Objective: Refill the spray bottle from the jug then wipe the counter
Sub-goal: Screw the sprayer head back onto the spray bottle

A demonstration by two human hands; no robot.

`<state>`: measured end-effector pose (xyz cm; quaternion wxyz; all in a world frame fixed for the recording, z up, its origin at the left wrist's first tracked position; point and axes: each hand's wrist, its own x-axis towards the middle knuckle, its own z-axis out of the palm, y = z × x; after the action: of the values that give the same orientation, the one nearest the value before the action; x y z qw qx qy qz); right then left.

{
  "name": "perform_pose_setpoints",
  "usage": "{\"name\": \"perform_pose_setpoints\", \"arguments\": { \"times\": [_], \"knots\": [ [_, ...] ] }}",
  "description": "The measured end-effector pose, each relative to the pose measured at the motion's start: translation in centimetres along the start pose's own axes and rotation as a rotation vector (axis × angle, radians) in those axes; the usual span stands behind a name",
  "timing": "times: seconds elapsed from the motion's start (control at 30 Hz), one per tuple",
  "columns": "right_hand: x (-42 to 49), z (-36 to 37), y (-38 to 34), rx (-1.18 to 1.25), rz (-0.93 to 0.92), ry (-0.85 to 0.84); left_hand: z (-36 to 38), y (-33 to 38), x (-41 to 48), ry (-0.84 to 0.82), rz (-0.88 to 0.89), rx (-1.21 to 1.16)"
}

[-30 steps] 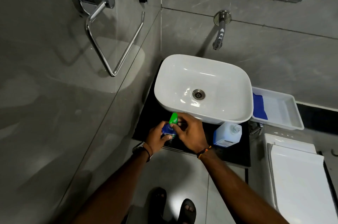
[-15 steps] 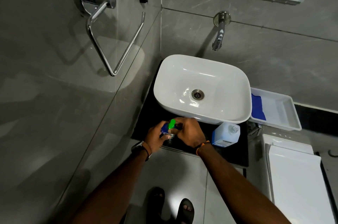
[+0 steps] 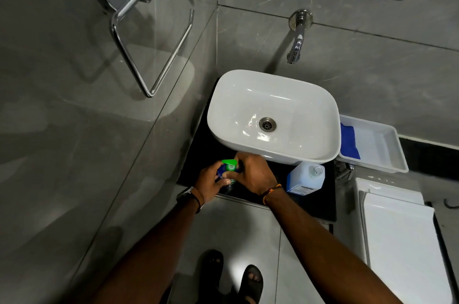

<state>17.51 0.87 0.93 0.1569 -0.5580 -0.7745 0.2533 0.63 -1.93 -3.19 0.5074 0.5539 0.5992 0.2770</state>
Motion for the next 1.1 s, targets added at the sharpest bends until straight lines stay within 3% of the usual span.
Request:
{"name": "perform_pose_setpoints", "arguments": {
  "times": [0.07,0.23,0.47,0.63,0.83,0.97,1.1],
  "knots": [
    [-0.4,0.4,0.1,0.006,0.047,0.05,0.0,-0.1,0.1,0.0,0.018,0.021],
    [-1.1,0.3,0.8,0.361,-0.012,0.017,-0.1,0.3,0.2,-0.022,-0.004,0.012],
    [-0.4,0.3,0.2,0.153,0.013,0.055,-0.4,0.2,0.1,-0.025,0.028,0.062],
    [-0.8,0.7,0.9,0.338,-0.027,-0.005,-0.5,0.4,0.3,-0.056,0.013,0.027],
    [-0.6,0.9,0.4,0.146,0.068,0.096,-0.5,0.2,0.3,-0.029,0.034,0.067],
    [-1.0,1.0,0.8,0.358,0.01,0.053,-0.5,0.2,0.3,-0.043,0.009,0.019],
    [-0.9,1.5,0.9,0.372,0.064,0.077,-0.5,0.1,0.4,-0.038,-0.006,0.015]
  ]
}}
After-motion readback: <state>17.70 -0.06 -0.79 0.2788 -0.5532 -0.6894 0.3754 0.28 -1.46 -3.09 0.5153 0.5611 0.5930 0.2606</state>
